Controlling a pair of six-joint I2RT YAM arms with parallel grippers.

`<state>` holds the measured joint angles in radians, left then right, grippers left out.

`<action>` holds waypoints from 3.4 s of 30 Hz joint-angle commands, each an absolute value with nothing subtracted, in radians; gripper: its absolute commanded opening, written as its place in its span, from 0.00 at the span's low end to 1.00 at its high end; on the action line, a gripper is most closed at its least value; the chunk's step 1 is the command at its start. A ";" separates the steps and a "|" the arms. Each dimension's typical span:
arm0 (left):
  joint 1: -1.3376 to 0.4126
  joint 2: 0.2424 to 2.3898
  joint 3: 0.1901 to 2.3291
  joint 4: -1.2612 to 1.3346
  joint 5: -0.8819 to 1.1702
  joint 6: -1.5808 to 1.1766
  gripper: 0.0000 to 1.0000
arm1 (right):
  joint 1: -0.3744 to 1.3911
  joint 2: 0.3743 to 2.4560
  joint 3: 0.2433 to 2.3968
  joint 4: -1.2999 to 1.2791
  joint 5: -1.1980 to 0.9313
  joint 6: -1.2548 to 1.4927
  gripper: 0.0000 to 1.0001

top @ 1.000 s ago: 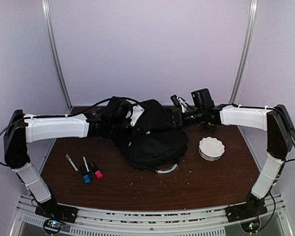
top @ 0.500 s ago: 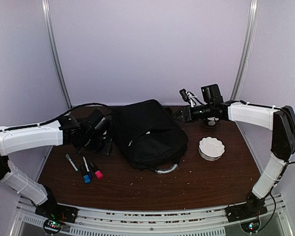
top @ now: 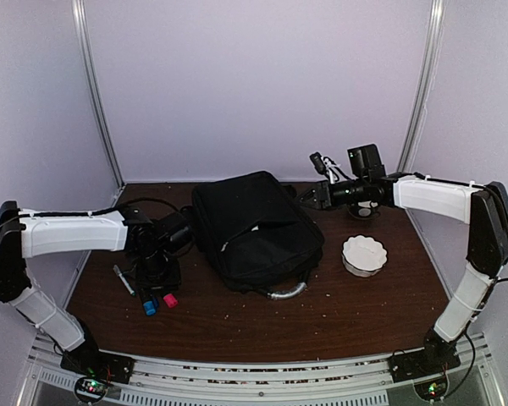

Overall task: Pack the student bag
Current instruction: Pick up the pen at the center of the board, then pass from the left arm to the right

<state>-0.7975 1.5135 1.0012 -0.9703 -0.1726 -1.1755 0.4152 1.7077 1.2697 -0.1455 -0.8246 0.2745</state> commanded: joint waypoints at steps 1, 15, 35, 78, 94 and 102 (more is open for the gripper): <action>-0.763 1.517 0.981 -0.958 -0.137 -1.225 0.41 | 0.405 1.674 1.264 -0.117 -0.845 0.289 0.38; -0.634 1.553 0.958 -0.819 -0.116 -1.232 0.45 | 0.397 1.688 1.262 -0.109 -0.850 0.300 0.38; -0.577 1.684 0.948 -0.740 -0.055 -1.243 0.41 | 0.384 1.703 1.260 -0.103 -0.858 0.310 0.38; -0.676 1.590 1.310 -0.140 -0.073 -1.061 0.17 | 0.529 1.694 1.455 -0.284 -0.810 0.274 0.52; -0.734 1.660 1.405 -0.127 -0.068 -1.058 0.18 | 0.686 1.928 1.745 -0.404 -0.752 0.209 0.54; -0.746 1.657 1.420 -0.154 -0.093 -1.032 0.19 | 0.694 2.003 1.801 -0.359 -0.765 0.281 0.44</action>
